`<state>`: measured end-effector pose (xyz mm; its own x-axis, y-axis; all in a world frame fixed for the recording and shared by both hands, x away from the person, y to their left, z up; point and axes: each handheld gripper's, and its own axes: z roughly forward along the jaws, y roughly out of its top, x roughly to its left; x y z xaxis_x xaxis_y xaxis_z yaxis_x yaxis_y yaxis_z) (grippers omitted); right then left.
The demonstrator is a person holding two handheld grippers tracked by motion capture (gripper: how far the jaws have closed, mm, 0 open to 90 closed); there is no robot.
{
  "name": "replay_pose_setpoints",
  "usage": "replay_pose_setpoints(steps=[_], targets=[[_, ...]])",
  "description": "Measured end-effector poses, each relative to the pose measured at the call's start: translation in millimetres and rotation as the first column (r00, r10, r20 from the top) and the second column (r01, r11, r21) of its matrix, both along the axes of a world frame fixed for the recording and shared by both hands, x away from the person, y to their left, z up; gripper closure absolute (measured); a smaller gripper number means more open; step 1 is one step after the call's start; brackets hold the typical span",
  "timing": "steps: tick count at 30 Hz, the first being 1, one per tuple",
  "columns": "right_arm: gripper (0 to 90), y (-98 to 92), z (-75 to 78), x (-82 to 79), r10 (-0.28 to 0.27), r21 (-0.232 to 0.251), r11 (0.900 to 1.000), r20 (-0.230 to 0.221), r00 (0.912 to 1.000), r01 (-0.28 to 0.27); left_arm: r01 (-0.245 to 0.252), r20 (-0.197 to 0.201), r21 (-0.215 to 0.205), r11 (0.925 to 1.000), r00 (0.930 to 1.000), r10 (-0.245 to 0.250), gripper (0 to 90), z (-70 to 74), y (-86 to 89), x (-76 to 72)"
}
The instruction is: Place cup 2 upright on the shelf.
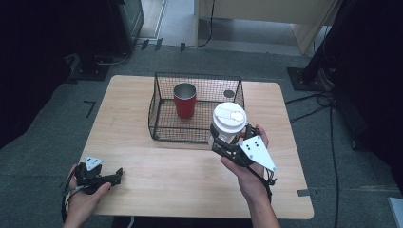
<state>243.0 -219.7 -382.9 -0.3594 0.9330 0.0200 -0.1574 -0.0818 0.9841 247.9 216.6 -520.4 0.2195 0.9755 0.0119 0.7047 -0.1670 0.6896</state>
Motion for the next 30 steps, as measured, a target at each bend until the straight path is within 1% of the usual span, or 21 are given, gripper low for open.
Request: replay_pose_setpoints(steps=[3, 6, 12, 14, 16, 18, 19, 21, 25, 27, 28, 30], targets=[[16.1, 3.1, 2.5, 6.8, 0.005, -0.003, 1.000, 0.004, 1.0000, -0.005, 0.000, -0.001, 0.000, 1.0000, 1.0000, 0.000, 0.0, 0.1, 0.0, 0.0], [16.1, 6.1, 4.4, 13.5, 0.000, 0.006, 1.000, 0.002, 1.0000, 0.000, 0.000, -0.001, -0.001, 1.0000, 1.0000, 0.000, 0.0, 0.0, 0.0, 0.0], [16.1, 10.6, 8.2, 26.9, -0.003, -0.003, 1.000, 0.010, 0.9999, 0.003, 0.001, 0.000, 0.000, 1.0000, 1.0000, -0.001, 0.0, 0.1, 0.1, 0.0], [16.1, 10.4, 10.3, 34.1, -0.010, -0.005, 1.000, 0.011, 0.9999, 0.010, 0.000, -0.001, -0.001, 1.0000, 1.0000, 0.000, 0.0, 0.1, 0.0, 0.0], [16.2, 10.1, 10.6, 36.7, -0.012, -0.004, 1.000, 0.011, 0.9999, 0.012, 0.000, -0.001, -0.001, 1.0000, 1.0000, 0.000, 0.0, 0.1, 0.0, 0.0], [16.1, 8.9, 10.5, 42.3, -0.019, -0.002, 1.000, 0.005, 0.9998, 0.019, 0.000, -0.001, 0.000, 1.0000, 1.0000, 0.000, 0.0, 0.1, 0.0, 0.0], [16.2, 7.5, 10.0, 48.9, -0.028, -0.003, 1.000, 0.000, 0.9996, 0.028, 0.000, -0.001, 0.000, 1.0000, 1.0000, 0.000, 0.0, 0.0, 0.0, 0.0], [16.1, 7.0, 9.8, 51.1, -0.029, -0.005, 1.000, -0.002, 0.9996, 0.029, 0.000, -0.001, 0.000, 1.0000, 1.0000, 0.000, 0.0, 0.1, 0.0, 0.0], [16.1, 5.1, 8.3, 63.0, -0.039, -0.001, 0.999, -0.014, 0.9991, 0.039, 0.000, -0.001, 0.000, 1.0000, 1.0000, 0.000, 0.0, 0.0, 0.0, 0.0], [16.1, 4.8, 6.8, 68.8, -0.046, -0.007, 0.999, -0.005, 0.9990, 0.046, 0.001, -0.001, 0.000, 1.0000, 1.0000, -0.001, 0.0, 0.1, 0.0, 0.0], [16.1, 5.1, 5.7, 74.5, -0.048, -0.006, 0.999, 0.001, 0.9989, 0.048, 0.000, -0.001, 0.000, 1.0000, 1.0000, 0.000, 0.0, 0.1, 0.0, 0.0], [16.1, 5.4, 5.1, 76.8, -0.050, -0.006, 0.999, 0.006, 0.9987, 0.050, 0.000, -0.001, 0.000, 1.0000, 1.0000, 0.000, 0.0, 0.1, 0.0, 0.0]])
